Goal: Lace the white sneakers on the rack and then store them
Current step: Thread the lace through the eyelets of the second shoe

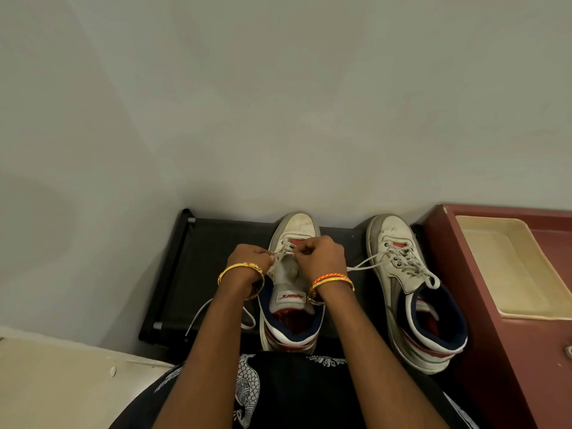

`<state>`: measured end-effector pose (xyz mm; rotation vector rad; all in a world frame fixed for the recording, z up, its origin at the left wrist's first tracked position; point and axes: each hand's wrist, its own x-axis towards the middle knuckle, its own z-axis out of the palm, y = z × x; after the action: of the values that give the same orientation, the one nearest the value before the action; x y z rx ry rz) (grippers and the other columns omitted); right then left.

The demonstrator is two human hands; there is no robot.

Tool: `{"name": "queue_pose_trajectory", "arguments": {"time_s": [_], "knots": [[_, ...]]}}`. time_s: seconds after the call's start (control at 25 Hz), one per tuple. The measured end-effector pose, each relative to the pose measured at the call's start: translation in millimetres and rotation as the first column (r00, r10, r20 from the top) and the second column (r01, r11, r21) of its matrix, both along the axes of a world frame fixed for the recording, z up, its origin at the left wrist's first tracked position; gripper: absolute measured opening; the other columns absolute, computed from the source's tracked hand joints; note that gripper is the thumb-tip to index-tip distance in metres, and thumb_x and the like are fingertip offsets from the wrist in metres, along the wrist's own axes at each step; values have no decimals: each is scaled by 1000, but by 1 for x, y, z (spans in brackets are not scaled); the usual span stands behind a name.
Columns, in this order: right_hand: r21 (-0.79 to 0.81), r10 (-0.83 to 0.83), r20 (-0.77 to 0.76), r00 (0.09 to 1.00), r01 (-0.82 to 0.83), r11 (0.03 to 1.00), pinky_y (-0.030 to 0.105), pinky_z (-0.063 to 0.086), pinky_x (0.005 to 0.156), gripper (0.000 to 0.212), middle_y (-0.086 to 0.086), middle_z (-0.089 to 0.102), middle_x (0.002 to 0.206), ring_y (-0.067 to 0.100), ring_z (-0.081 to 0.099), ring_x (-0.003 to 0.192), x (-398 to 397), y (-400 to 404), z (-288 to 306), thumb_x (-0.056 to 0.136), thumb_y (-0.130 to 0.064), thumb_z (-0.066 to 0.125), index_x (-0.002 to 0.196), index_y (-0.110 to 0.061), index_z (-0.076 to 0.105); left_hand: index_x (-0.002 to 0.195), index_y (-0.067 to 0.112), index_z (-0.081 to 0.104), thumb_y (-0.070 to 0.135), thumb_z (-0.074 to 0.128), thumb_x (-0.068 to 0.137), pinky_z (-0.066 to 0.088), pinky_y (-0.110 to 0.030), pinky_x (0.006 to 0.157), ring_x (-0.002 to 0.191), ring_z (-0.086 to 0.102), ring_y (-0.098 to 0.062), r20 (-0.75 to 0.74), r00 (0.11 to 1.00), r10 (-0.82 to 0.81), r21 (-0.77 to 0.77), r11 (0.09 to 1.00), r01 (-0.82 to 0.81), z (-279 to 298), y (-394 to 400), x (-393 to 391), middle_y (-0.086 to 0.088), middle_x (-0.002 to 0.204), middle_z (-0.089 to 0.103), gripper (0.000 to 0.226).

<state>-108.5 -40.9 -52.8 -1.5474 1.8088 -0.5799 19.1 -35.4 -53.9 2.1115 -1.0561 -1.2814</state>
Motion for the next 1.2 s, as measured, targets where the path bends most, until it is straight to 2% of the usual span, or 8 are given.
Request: {"name": "queue_pose_trajectory", "arguments": {"time_s": [0.16, 0.4, 0.52, 0.64, 0.76, 0.92, 1.04, 1.2], "knots": [[54, 77, -62, 995, -73, 996, 37, 51, 93, 20, 9, 69, 105, 27, 60, 104, 12, 1, -9, 89, -23, 61, 102, -15, 74, 105, 5, 70, 3, 59, 89, 45, -33, 87, 95, 55, -22, -107, 988, 109, 45, 994, -104, 1, 1, 3, -11, 105, 65, 20], [44, 111, -81, 990, -108, 993, 37, 47, 99, 22, 6, 68, 112, 25, 59, 107, 15, 2, -8, 91, -24, 60, 106, -14, 72, 108, 5, 68, 4, 58, 89, 43, -29, 83, 94, 53, -19, -159, 981, 116, 50, 993, -109, 2, 2, 3, -9, 107, 63, 21], [28, 112, -99, 989, -110, 994, 42, 48, 97, 18, 5, 69, 105, 24, 60, 101, 18, 5, -8, 90, -23, 60, 102, -17, 73, 110, 5, 65, 18, 59, 91, 45, -32, 86, 97, 55, -21, -197, 972, 128, 84, 990, -114, 1, 1, 4, -9, 110, 62, 24], [9, 36, -54, 998, -36, 999, 40, 42, 98, 11, 5, 68, 97, 25, 60, 99, 19, 5, -9, 88, -14, 60, 97, -21, 63, 120, 7, 59, 41, 59, 88, 43, -42, 100, 112, 55, -30, -283, 935, 212, 225, 963, -150, -4, -3, 9, -13, 122, 59, 47], [1, 20, -43, 999, -20, 1000, 37, 35, 97, 15, 4, 67, 96, 24, 59, 99, 20, 9, -7, 88, -13, 59, 100, -20, 55, 111, 3, 63, 30, 63, 87, 51, -39, 85, 100, 60, -30, -371, 876, 310, 317, 928, -195, -8, -4, 14, -17, 109, 63, 36], [-13, 20, -154, 988, -23, 1000, 40, 32, 100, 38, 4, 51, 125, 26, 42, 119, 14, 15, -2, 82, -22, 67, 117, -20, 51, 101, 2, 65, 13, 68, 83, 50, -30, 70, 83, 60, -23, -304, 881, 363, 190, 929, -317, -1, -2, 14, -14, 94, 63, 21], [-12, -52, -247, 968, 50, 999, 41, 31, 103, 47, 8, 40, 132, 28, 35, 124, 3, 25, -1, 81, -24, 67, 124, -19, 47, 98, 5, 61, 5, 58, 90, 51, -25, 67, 79, 64, -17, -458, 705, 542, 79, 814, -575, 11, 2, 25, -10, 94, 65, 9], [-3, -141, -163, 976, 143, 990, 40, 39, 99, 37, 11, 42, 127, 29, 38, 120, -7, 34, -1, 83, -21, 65, 116, -15, 51, 116, 2, 52, 3, 38, 97, 53, -29, 78, 89, 64, -22, -686, 333, 647, 25, 478, -878, 23, 15, 69, -9, 108, 59, 23]]}}
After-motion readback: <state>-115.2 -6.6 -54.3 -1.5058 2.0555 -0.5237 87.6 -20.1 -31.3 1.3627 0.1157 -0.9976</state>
